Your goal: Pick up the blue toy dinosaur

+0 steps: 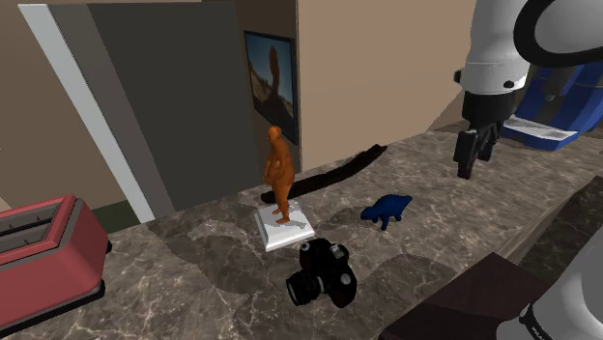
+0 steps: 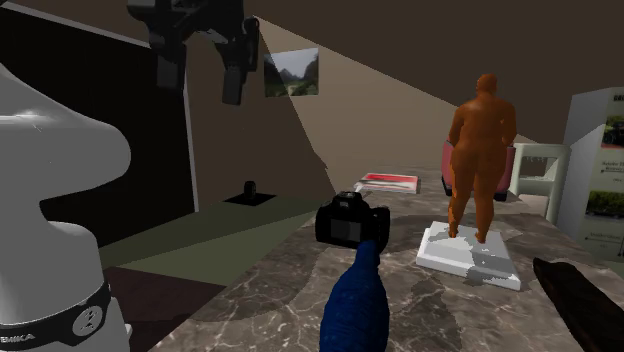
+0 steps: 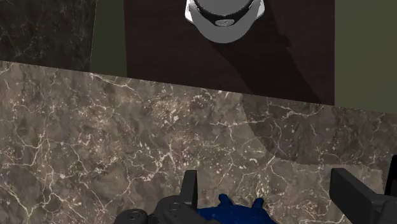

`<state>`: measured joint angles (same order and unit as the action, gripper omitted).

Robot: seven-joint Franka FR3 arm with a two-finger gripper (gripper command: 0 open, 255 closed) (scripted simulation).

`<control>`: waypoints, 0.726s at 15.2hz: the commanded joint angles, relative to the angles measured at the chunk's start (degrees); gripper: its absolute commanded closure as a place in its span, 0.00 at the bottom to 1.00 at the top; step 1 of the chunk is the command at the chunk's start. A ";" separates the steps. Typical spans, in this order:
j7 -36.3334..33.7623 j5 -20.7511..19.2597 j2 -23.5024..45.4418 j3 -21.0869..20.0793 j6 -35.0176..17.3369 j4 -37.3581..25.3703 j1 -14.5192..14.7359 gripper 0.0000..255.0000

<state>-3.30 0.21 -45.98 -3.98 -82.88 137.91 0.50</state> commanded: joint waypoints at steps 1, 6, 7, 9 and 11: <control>0.00 0.00 0.00 0.00 0.00 0.00 0.00 0.00; 15.27 -3.88 3.36 4.38 -13.01 5.97 4.19 0.00; 18.24 -4.52 4.36 5.26 -15.71 6.89 5.03 0.00; 24.12 -5.63 6.69 6.99 -21.14 8.44 6.72 0.00; 30.01 -6.46 9.42 8.63 -26.60 9.62 8.39 0.00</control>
<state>23.15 -5.68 -37.82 3.67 -106.36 146.70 8.07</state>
